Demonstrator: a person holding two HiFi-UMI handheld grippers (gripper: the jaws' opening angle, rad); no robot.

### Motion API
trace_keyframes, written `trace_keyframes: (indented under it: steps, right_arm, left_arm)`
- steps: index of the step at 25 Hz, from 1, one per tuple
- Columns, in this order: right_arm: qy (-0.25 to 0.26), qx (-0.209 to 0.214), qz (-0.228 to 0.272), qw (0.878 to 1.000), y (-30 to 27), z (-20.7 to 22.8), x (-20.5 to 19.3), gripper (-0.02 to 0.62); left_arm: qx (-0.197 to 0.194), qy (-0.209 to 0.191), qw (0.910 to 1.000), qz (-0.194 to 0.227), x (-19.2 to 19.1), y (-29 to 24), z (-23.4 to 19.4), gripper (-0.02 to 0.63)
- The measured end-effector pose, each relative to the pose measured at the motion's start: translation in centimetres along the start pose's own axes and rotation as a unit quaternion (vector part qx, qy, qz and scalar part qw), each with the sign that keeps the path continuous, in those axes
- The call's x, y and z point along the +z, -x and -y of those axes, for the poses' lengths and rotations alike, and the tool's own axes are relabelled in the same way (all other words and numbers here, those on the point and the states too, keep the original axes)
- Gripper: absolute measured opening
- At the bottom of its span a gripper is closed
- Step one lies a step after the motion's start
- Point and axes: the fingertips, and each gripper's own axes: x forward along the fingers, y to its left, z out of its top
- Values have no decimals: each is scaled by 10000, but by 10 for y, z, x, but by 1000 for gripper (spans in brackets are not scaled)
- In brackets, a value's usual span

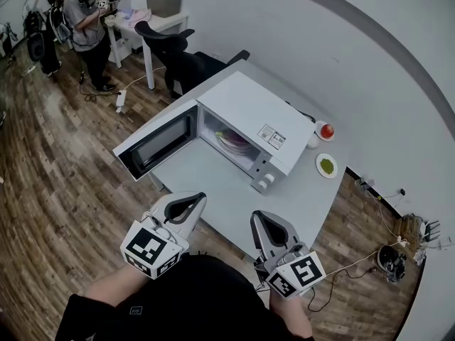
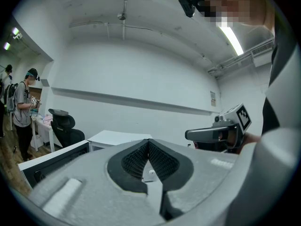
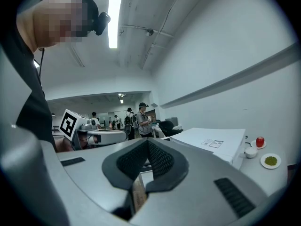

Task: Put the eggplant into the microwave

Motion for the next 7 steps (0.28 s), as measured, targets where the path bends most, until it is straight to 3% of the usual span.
trace_keyframes:
  steps: [7]
  right_arm:
    - [-22,53,9,10000,-3,-1,-3,14]
  left_arm:
    - [-31,66,10000,4,-4,-2,-2,8]
